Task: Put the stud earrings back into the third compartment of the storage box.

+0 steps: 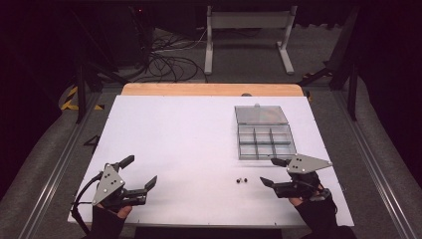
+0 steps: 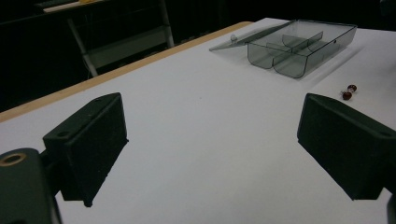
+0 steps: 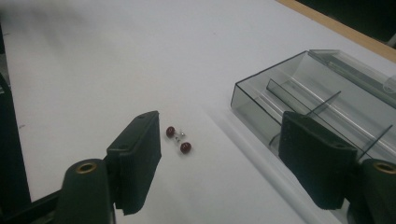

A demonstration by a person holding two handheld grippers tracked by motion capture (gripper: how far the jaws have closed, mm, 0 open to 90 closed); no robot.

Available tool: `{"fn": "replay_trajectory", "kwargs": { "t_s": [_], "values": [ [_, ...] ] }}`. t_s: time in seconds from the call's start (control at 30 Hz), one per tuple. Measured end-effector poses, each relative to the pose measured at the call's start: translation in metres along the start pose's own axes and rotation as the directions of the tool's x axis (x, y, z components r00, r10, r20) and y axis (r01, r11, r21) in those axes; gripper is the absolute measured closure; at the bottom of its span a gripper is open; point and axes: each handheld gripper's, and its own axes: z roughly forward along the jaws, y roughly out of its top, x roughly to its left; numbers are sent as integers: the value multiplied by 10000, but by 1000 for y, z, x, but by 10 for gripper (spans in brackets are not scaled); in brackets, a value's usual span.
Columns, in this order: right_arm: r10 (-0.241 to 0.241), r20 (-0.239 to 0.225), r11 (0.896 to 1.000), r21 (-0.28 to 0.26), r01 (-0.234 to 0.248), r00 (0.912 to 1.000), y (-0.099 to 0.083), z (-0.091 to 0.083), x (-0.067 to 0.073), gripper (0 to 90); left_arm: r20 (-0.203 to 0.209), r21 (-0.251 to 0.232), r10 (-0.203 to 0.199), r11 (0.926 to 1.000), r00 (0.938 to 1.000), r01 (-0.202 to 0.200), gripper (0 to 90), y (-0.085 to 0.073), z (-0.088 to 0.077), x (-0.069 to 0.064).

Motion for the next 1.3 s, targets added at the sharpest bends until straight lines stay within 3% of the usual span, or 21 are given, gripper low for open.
{"fn": "replay_trajectory", "kwargs": {
  "t_s": [0.73, 1.3],
  "values": [
    [-515, -740, 9981, 290, 538, 9959, 34, 41, 10, 298, 13, -45, 9, 10000, 10000, -9, 89, 0, -2, 0],
    [-923, -1368, 9939, 469, 995, 9863, 52, 72, 23, 294, 21, -27, 24, 10000, 10000, -24, 90, 0, -2, 1]
  ]
}}
